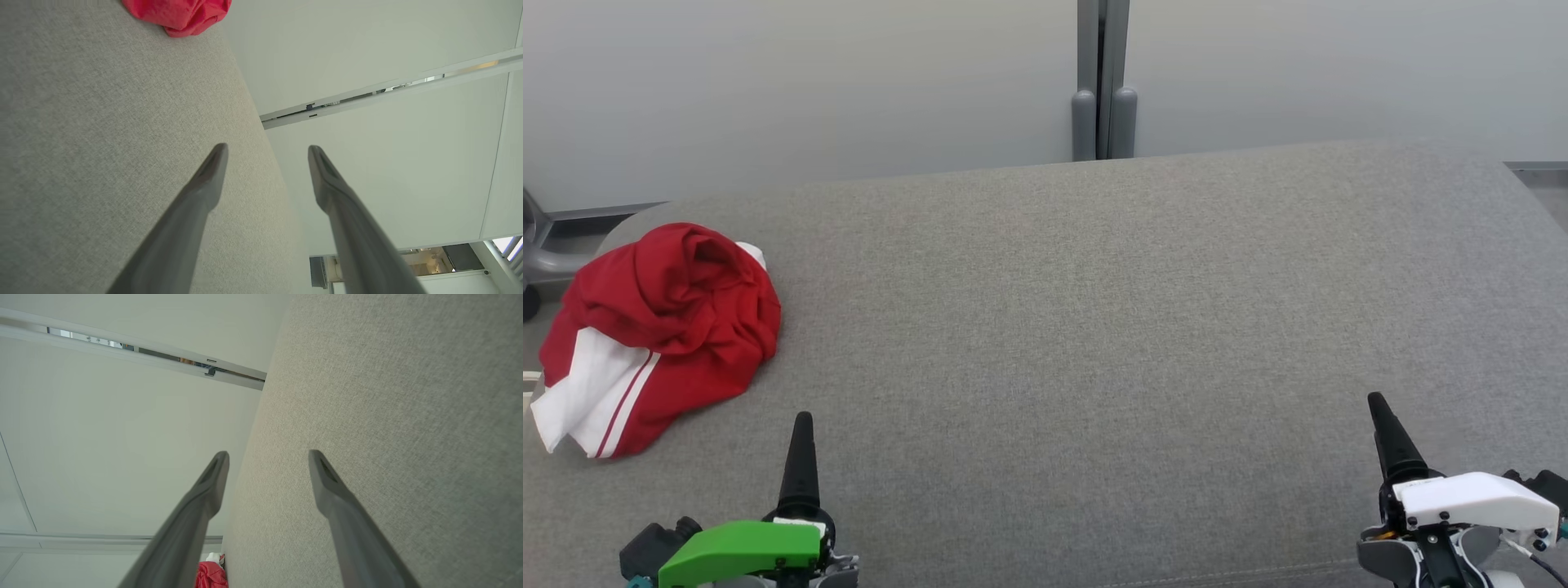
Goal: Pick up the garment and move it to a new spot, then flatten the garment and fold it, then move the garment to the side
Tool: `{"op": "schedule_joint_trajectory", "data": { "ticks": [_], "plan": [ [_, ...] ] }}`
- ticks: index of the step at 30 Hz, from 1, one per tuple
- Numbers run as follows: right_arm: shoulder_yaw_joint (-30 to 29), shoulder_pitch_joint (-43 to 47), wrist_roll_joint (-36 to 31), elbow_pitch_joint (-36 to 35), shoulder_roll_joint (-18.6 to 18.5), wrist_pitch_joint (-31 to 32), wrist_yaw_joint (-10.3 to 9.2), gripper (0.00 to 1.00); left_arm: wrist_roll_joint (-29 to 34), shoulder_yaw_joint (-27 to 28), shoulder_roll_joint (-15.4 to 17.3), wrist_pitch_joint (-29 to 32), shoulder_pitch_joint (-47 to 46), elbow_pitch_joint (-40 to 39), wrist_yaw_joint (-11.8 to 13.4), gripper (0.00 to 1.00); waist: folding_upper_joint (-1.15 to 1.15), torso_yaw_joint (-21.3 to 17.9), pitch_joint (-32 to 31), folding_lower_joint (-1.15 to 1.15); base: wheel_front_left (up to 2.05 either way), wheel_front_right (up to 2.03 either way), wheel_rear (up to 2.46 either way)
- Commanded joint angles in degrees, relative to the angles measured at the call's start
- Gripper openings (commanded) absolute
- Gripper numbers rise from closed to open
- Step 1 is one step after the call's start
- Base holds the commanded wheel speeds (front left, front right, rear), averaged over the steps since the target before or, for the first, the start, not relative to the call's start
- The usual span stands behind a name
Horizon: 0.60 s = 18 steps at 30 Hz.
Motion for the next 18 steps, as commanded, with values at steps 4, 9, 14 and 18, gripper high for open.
{"op": "schedule_joint_trajectory", "data": {
  "ticks": [4,9,14,18],
  "plan": [
    [1.5,-0.6,-4.6,0.2,-0.5,-1.6,0.03,1.0,6.3,-0.2,0.3,-1.0,0.2,-1.1,0.8,1.0,0.0,0.1,-0.3,0.0,0.0,0.0,0.0],
    [2.8,-0.9,-10.0,0.9,-0.6,-2.9,0.03,1.0,12.7,-0.3,0.6,-1.5,0.7,-1.6,1.4,1.0,0.0,0.1,-0.7,0.0,0.0,0.0,0.0],
    [4.0,-1.1,-13.7,1.5,-0.6,-4.1,0.03,1.0,19.0,-0.7,0.9,-2.1,1.4,-2.4,1.8,1.0,0.0,0.0,-1.1,0.0,0.0,0.0,0.0],
    [4.7,-1.4,-18.8,2.3,-0.7,-5.1,0.03,1.0,23.8,-1.0,1.3,-2.5,1.8,-2.7,2.3,1.0,0.0,-0.1,-1.4,0.0,0.0,0.0,0.0]
  ]
}}
